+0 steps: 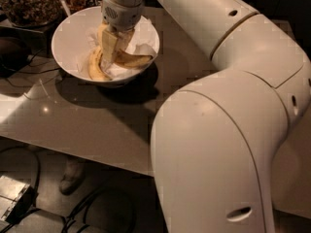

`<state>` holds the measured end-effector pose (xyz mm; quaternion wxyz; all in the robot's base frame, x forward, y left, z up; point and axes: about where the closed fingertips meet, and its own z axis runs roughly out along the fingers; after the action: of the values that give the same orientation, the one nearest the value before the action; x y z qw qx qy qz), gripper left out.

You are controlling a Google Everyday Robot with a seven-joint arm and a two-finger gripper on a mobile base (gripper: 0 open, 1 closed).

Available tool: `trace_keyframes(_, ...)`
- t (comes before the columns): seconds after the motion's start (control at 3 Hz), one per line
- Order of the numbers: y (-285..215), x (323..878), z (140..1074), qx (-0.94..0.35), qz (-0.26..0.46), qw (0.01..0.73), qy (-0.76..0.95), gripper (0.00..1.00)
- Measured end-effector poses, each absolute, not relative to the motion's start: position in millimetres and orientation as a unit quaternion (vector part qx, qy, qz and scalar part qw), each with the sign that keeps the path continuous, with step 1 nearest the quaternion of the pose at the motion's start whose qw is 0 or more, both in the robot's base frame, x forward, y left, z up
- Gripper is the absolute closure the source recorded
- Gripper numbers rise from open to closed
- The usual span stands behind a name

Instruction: Pick banana from white bowl

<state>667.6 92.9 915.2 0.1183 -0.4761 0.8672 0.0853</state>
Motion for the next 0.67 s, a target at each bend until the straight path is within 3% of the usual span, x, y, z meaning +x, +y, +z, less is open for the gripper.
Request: trace_keyframes(0.67, 93, 647, 924, -0.477, 0.088, 0.097, 0.869, 1.00)
